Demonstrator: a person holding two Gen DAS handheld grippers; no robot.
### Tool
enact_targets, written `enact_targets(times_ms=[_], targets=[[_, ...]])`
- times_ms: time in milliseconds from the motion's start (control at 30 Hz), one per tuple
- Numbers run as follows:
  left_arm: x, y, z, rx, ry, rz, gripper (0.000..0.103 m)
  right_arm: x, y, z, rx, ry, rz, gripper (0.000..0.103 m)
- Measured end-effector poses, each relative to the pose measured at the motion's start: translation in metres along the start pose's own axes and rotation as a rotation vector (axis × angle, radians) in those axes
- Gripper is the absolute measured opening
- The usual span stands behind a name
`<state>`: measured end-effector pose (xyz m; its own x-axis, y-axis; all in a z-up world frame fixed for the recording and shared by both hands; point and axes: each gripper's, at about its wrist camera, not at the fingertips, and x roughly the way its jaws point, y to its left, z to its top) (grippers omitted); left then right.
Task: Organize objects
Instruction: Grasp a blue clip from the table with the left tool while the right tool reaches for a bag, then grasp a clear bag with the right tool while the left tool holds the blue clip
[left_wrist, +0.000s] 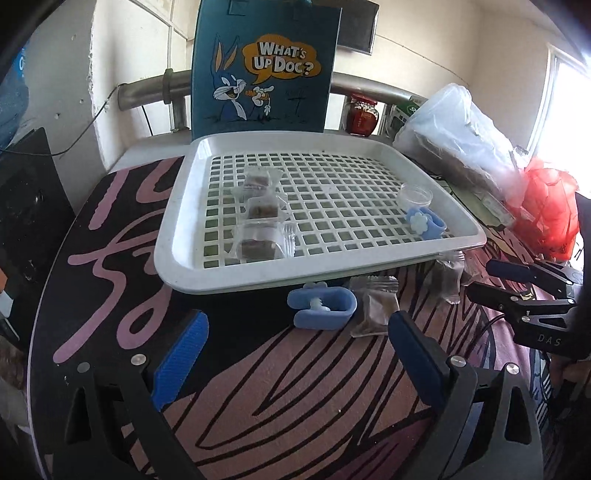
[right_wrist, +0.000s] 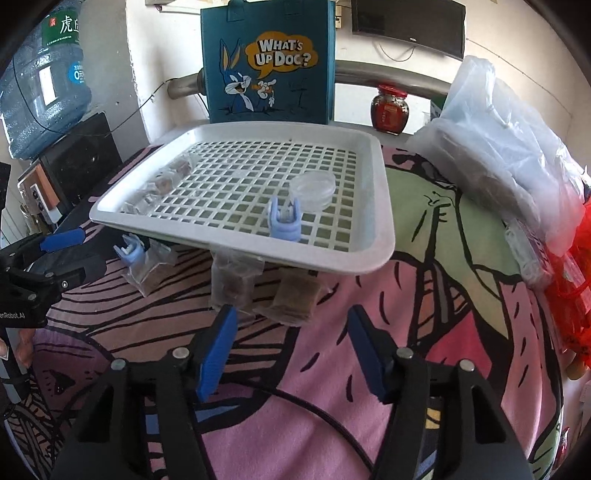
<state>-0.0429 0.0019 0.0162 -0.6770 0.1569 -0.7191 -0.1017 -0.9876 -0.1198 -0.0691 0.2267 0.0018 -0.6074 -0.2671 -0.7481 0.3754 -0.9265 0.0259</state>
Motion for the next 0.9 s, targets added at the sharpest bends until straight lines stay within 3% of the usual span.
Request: enact_targets(times_ms=[200,267,400,433,467,500,533,767,900], targets=[[0.01,0.0,0.006,-0.02,0.018,-0.003,0.096,0.009,0.001,0.002,-0.009,0.016,-0.039,0.051],[0.018,0.003,0.006,-0.033,0.053,-0.014,0.083,0.011,0.0,0.004,-0.001,0.019,-0.032,0.05],[0.022,0.005,0.007,-0.064,0.062,-0.049,0.076,0.018,-0.001,0.006,0.011,0.035,-0.025,0.046],[0.022,0.003,0.007,-0.053,0.062,-0.058,0.07,0.019,-0.001,0.006,0.015,0.037,-0.022,0.044],[0.021,0.001,0.007,-0.044,0.06,-0.078,0.053,0.02,-0.002,0.007,0.019,0.039,-0.019,0.043],[0.021,-0.001,0.006,-0.037,0.062,-0.103,0.044,0.021,-0.003,0.008,0.023,0.041,-0.014,0.039],[0.021,-0.003,0.005,-0.031,0.062,-0.113,0.039,0.021,-0.004,0.008,0.026,0.039,-0.015,0.028],[-0.002,-0.004,-0.006,-0.02,0.012,-0.103,0.039,0.009,-0.006,0.001,0.042,0.011,0.043,0.006],[-0.021,-0.001,-0.014,-0.006,-0.024,-0.099,0.039,-0.008,0.003,-0.008,0.019,-0.019,0.08,0.005]])
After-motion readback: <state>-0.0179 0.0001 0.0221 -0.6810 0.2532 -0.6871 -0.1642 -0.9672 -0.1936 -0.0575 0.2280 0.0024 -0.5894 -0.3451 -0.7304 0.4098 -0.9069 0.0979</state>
